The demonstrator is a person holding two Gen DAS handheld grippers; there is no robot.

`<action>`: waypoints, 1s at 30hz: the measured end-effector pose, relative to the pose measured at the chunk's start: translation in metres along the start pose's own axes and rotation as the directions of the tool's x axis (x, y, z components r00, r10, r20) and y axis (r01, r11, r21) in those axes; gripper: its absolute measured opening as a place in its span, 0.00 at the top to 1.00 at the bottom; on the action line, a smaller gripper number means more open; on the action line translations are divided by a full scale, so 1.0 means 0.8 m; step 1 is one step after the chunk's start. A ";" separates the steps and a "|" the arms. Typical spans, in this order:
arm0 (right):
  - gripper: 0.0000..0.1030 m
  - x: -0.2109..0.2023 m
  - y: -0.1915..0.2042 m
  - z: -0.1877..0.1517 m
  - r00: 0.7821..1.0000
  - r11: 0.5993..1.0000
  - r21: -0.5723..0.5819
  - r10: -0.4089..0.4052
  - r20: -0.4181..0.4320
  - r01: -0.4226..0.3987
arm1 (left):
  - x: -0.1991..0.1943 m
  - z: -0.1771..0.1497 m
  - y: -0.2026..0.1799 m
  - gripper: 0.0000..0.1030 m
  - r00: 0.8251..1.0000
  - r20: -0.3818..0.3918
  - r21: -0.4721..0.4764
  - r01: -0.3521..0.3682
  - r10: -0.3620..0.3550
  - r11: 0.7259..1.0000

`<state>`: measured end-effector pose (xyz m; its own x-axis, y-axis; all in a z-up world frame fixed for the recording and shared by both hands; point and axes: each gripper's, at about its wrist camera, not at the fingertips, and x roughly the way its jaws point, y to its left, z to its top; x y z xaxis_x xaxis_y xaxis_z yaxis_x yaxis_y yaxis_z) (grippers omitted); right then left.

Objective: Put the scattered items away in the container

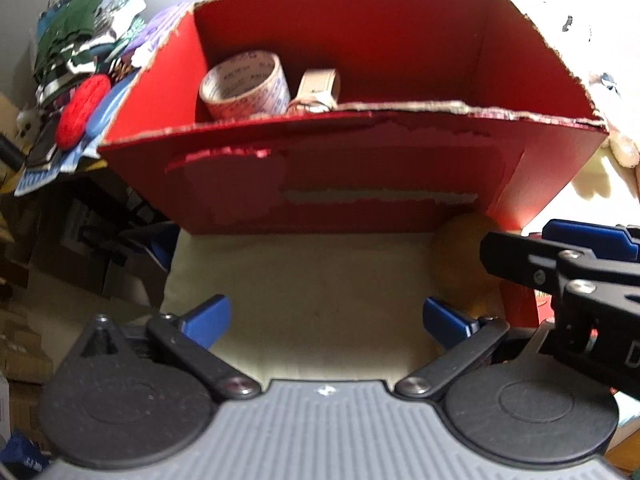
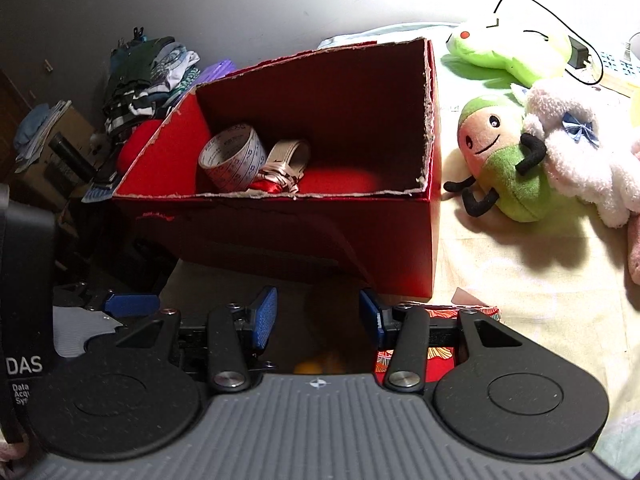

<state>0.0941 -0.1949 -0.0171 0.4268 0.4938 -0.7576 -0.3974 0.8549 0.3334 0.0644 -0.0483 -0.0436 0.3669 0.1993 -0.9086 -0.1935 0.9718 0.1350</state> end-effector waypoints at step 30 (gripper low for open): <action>0.53 0.008 -0.031 -0.012 0.999 0.998 0.061 -0.001 -0.053 0.004 | 0.019 -0.008 -0.013 0.00 0.998 -0.052 0.071 0.028 -0.024 0.997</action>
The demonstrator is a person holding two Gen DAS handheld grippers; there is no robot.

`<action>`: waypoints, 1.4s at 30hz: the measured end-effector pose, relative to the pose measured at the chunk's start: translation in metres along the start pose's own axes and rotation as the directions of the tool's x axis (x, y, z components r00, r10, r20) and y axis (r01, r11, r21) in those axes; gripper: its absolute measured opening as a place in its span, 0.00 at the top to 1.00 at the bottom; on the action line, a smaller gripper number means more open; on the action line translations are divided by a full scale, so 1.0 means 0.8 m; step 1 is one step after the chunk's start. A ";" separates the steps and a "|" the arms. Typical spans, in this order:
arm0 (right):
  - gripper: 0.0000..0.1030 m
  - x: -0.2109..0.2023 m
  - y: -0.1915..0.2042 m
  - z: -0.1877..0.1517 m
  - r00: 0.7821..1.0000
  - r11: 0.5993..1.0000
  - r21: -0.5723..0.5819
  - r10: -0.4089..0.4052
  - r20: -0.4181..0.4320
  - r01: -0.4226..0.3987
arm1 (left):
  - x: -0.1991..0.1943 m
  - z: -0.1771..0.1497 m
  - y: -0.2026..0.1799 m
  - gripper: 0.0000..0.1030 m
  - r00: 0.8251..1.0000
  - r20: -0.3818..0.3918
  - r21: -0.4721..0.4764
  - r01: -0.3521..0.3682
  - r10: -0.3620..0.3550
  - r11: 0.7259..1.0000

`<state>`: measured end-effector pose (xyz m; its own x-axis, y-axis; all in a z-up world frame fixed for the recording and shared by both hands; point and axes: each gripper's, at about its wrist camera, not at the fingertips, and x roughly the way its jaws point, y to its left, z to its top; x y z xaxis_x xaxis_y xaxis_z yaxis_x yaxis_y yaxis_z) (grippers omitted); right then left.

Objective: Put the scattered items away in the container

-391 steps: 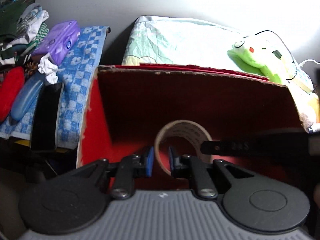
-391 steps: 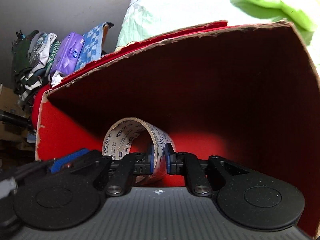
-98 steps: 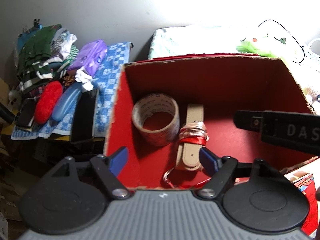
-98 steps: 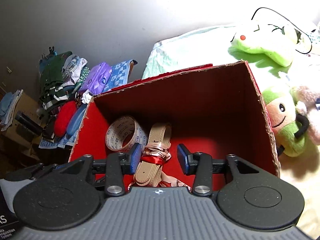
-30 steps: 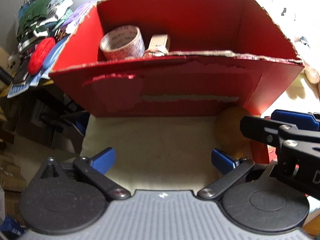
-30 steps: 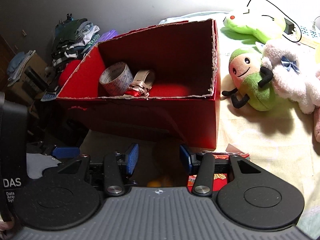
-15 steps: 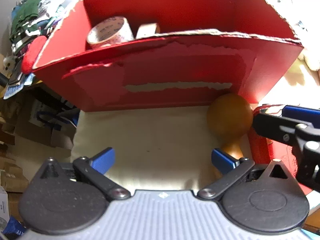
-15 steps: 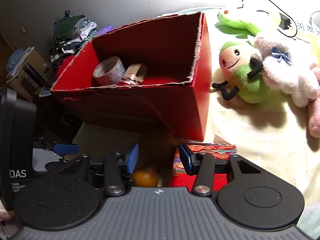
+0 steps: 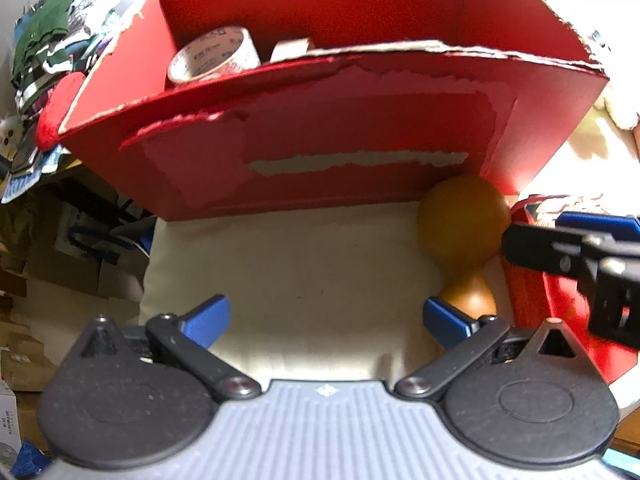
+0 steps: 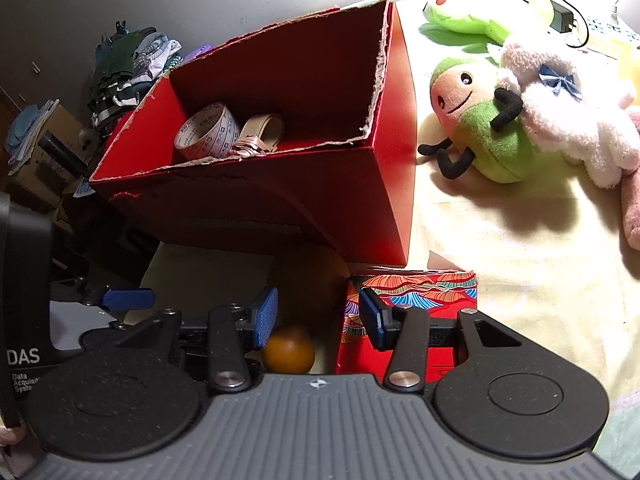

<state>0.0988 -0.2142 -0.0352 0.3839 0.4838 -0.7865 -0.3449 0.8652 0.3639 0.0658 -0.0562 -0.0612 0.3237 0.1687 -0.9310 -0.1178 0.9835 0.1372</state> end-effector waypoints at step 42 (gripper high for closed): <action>0.47 0.062 0.007 -0.005 0.940 0.985 0.004 0.167 -0.298 -0.174 | 0.027 -0.027 0.023 0.22 0.907 0.019 -0.044 0.420 -0.420 0.906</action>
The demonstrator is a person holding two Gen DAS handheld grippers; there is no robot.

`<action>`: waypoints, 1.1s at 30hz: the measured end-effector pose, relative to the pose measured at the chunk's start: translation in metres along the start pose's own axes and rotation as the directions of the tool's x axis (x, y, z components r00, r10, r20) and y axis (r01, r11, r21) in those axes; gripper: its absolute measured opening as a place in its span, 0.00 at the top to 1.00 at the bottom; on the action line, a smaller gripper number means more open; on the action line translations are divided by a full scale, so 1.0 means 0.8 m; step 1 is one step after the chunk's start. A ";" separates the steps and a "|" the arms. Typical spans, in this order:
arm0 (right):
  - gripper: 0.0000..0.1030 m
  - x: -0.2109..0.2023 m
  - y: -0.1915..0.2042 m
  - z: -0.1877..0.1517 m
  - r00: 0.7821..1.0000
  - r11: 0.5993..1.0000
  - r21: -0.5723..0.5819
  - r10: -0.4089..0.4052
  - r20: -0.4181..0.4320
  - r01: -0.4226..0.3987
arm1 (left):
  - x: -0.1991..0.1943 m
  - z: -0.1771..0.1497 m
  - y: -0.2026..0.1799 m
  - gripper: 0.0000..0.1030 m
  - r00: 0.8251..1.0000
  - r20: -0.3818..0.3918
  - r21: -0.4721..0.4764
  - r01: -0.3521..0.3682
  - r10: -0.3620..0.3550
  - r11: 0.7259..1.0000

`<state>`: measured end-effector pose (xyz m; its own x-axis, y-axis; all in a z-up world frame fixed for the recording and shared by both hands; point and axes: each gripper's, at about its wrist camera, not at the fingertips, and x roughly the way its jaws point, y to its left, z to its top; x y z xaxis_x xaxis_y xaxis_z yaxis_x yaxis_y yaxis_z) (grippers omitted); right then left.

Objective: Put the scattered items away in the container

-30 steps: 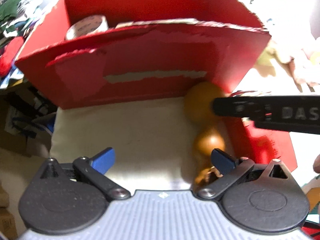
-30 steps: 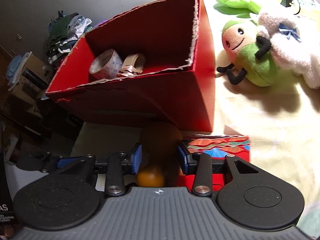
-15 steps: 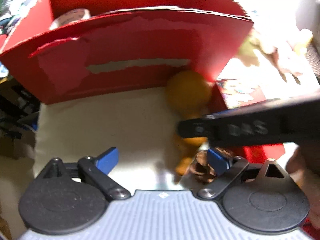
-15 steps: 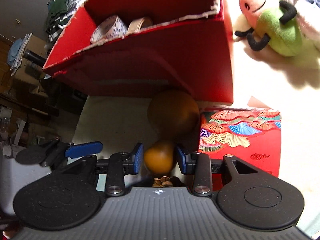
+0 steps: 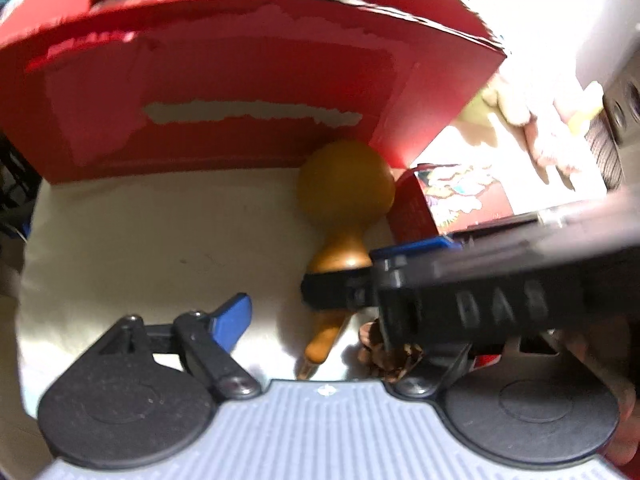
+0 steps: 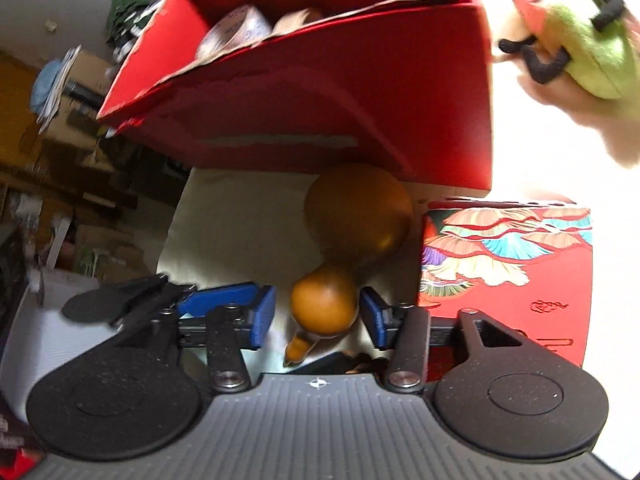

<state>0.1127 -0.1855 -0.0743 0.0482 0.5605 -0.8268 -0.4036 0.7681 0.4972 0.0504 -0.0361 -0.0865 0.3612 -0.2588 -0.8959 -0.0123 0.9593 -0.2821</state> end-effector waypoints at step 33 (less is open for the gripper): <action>0.65 0.006 0.018 0.016 0.995 0.994 0.079 -0.084 0.052 0.079 | 0.014 0.011 -0.014 0.63 0.995 0.072 0.079 -0.073 0.067 0.994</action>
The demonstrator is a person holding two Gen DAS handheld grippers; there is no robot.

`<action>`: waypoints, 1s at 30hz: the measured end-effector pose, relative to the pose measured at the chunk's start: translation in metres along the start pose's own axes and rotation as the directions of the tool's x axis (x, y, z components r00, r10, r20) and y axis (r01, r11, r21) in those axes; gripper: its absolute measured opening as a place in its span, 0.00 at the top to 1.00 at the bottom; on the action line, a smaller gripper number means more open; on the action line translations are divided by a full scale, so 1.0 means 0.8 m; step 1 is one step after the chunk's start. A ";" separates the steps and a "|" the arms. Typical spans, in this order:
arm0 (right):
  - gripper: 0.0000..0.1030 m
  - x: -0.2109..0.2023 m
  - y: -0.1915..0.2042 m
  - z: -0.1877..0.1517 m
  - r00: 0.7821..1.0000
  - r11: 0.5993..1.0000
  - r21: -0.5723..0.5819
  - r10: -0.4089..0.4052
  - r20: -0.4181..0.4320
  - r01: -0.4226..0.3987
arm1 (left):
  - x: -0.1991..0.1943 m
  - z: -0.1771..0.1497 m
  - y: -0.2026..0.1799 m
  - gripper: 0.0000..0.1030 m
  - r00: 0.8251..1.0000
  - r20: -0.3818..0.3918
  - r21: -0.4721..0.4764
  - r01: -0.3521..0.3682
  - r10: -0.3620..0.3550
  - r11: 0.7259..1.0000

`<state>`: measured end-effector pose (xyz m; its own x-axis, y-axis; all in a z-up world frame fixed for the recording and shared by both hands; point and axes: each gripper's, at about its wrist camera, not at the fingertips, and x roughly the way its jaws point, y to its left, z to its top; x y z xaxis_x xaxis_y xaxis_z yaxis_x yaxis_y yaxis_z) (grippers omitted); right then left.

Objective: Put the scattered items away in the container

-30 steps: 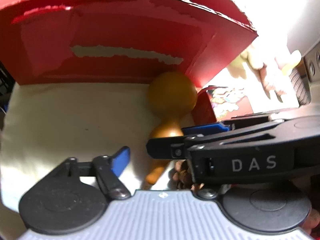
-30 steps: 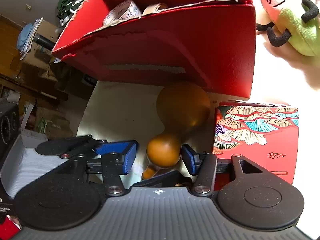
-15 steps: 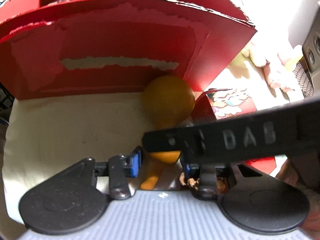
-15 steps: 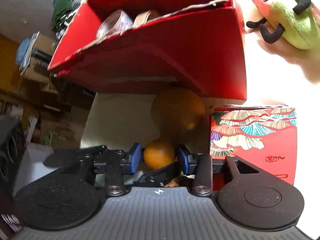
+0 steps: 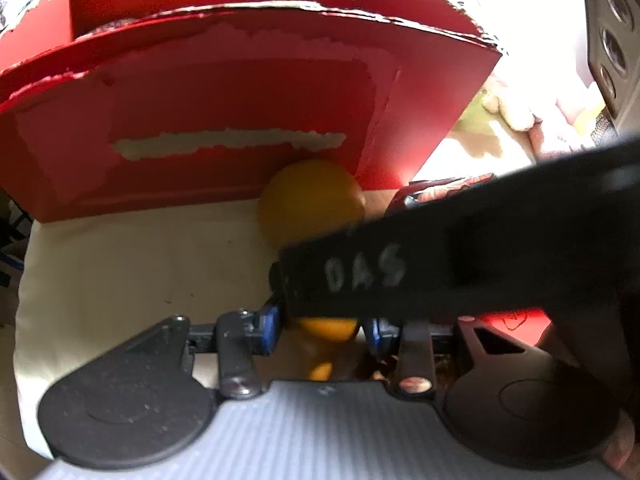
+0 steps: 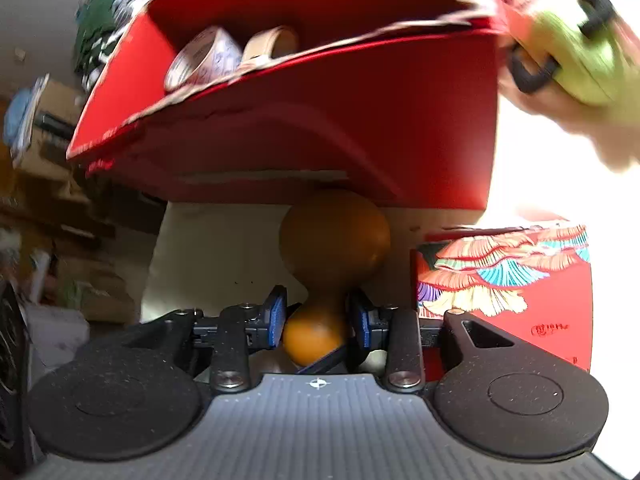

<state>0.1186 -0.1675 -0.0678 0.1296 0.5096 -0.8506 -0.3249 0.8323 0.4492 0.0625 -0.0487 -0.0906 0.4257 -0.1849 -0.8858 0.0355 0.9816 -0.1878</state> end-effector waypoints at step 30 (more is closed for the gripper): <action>0.67 -0.094 0.084 0.046 0.888 0.888 -0.176 0.447 0.105 -0.426 | -0.219 0.017 -0.009 0.63 0.940 0.321 0.026 -0.131 0.116 0.991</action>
<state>0.1218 -0.1421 0.0364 0.0683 0.8478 -0.5259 -0.5080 0.4833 0.7130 0.0000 -0.0225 0.0713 0.6946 -0.0443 -0.7180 0.0030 0.9983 -0.0588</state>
